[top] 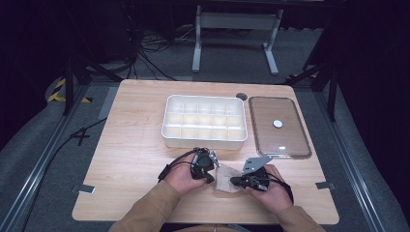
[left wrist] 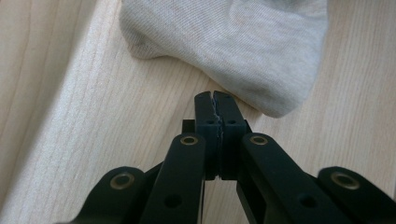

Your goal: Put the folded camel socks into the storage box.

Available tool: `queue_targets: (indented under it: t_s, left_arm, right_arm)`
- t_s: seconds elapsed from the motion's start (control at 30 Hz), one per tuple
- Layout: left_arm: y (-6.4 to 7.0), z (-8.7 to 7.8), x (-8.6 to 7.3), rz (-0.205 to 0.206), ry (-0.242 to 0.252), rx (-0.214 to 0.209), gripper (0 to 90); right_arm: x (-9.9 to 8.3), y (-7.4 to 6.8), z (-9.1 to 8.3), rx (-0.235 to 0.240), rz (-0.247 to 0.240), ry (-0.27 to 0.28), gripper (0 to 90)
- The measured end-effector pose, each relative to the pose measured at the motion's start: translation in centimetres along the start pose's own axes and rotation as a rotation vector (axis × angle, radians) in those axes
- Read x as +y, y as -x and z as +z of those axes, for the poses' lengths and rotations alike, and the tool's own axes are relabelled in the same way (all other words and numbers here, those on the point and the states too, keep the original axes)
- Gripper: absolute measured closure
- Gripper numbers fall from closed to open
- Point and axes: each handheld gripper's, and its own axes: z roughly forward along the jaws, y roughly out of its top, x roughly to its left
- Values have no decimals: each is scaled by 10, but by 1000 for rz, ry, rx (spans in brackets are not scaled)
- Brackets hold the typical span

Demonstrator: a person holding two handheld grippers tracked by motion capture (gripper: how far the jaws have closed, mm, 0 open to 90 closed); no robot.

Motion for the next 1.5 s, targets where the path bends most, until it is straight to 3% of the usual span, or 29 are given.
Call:
queue_targets:
  t_s: [0.2,0.5,0.93,1.13,1.5]
  left_arm:
    - [3,3,9,31,-14,31,897]
    - [9,-6,18,81,71,39,890]
    - [18,-7,27,148,109,61,834]
    - [24,-6,32,203,113,43,814]
    - [25,-8,33,213,108,33,716]
  right_arm:
    - [0,-1,0,-5,-1,1,896]
    - [-2,0,0,-4,6,5,897]
    - [-2,-1,0,-10,0,5,897]
    - [-2,-3,0,10,-4,9,896]
    - [-5,-5,1,22,-13,31,894]
